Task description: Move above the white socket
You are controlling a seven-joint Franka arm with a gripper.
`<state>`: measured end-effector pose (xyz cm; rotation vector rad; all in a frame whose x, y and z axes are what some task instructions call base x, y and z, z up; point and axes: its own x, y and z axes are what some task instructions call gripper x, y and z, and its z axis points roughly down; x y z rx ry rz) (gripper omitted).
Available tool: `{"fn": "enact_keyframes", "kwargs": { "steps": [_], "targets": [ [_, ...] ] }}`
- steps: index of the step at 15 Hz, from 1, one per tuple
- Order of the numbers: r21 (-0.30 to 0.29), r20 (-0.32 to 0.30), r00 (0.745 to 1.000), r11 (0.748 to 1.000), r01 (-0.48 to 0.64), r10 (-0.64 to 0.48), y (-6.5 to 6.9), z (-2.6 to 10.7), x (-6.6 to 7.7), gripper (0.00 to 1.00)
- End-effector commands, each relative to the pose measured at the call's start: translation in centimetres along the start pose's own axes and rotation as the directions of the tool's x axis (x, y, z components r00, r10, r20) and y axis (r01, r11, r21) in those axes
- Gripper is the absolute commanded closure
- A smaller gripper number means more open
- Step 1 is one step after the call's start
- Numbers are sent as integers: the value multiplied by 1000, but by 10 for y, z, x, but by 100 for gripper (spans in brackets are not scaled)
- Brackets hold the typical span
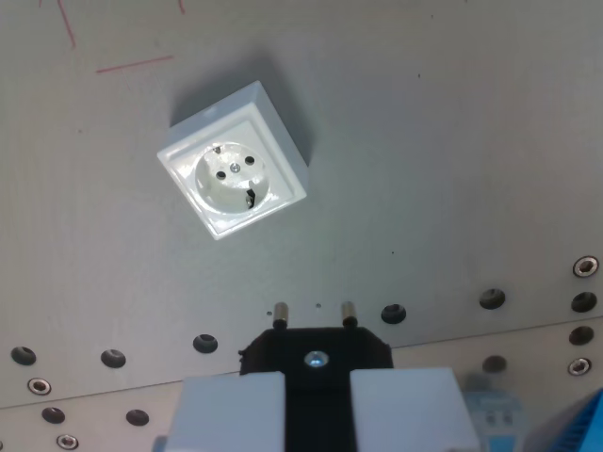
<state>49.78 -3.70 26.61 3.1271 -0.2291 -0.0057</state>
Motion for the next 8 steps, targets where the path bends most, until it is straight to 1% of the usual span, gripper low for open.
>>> {"fn": "enact_keyframes", "kwargs": {
  "steps": [1, 8],
  "targets": [
    [0, -1, 1000, 1000, 0, 0, 0, 0, 0, 100],
    [0, -1, 1000, 1000, 11, -11, 0, 1, 0, 100]
  ]
}}
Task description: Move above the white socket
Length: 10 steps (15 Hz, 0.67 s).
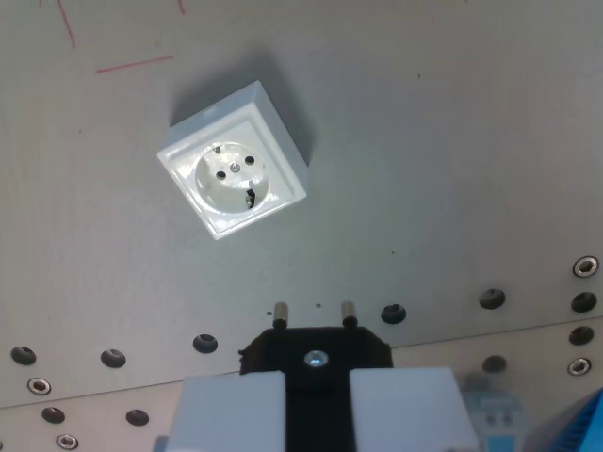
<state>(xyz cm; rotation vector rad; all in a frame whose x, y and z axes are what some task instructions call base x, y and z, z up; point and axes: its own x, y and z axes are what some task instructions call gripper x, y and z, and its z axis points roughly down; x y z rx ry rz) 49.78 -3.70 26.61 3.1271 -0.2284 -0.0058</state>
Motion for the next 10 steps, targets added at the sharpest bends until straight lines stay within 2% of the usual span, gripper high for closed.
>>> {"fn": "enact_keyframes", "kwargs": {
  "steps": [1, 10],
  "targets": [
    [0, -1, 1000, 1000, 15, -15, 0, 1, 0, 100],
    [4, -26, 996, 997, 81, -80, -3, 13, -2, 100]
  ]
}}
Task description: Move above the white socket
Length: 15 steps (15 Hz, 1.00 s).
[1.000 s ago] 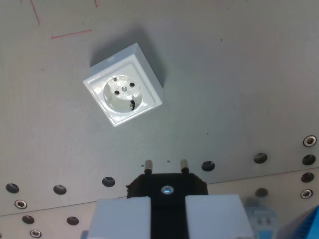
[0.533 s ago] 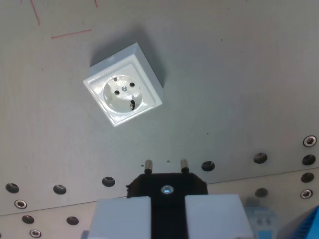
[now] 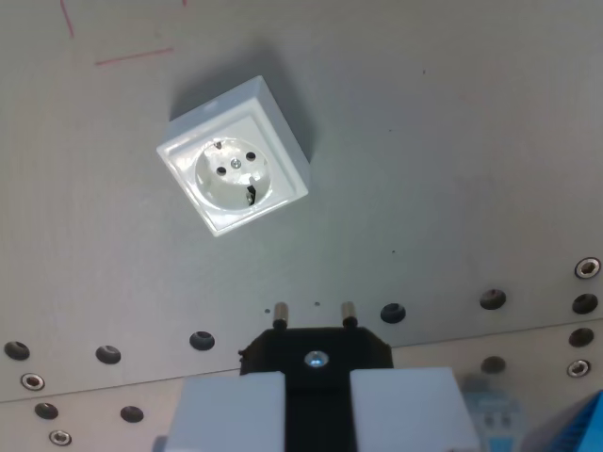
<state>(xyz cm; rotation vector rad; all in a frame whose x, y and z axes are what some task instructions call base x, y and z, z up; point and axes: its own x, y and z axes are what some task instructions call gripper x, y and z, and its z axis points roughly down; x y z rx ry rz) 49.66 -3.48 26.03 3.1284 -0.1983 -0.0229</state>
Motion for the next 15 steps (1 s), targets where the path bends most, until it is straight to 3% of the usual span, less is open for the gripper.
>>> {"fn": "enact_keyframes", "kwargs": {
  "steps": [1, 15],
  "targets": [
    [5, -42, 997, 998, 68, -68, -1, 9, 0, 100],
    [-3, -84, 970, 974, 227, -227, -12, 50, -9, 100]
  ]
}}
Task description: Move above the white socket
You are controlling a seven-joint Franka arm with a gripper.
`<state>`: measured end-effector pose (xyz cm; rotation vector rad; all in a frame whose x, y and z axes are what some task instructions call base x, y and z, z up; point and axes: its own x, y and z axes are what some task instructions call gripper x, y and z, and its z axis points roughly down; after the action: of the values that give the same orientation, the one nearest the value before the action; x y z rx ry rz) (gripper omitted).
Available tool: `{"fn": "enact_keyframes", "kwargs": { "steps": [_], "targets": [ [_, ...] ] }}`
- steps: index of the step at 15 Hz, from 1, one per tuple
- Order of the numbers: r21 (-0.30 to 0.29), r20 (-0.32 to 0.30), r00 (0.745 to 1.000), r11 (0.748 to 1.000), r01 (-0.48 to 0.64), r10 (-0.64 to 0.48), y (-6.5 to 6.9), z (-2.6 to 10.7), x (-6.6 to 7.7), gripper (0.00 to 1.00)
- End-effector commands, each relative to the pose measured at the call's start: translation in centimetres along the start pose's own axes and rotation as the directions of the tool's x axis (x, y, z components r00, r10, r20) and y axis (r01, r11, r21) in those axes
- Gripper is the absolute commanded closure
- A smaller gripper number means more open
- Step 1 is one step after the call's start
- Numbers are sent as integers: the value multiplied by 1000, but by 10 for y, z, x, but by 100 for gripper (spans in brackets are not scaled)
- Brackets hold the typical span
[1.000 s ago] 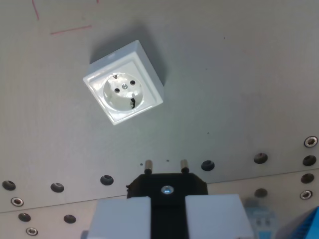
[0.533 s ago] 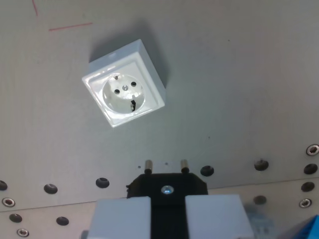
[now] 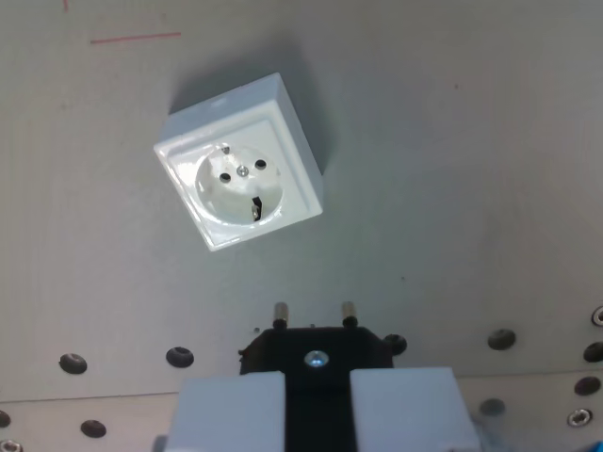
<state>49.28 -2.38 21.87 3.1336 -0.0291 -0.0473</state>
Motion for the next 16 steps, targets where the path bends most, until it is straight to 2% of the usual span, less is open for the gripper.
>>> {"fn": "enact_keyframes", "kwargs": {
  "steps": [1, 16],
  "targets": [
    [-4, -96, 986, 991, 134, -133, -3, 12, -4, 100],
    [-22, -105, 954, 959, 282, -283, -19, 66, -10, 100]
  ]
}}
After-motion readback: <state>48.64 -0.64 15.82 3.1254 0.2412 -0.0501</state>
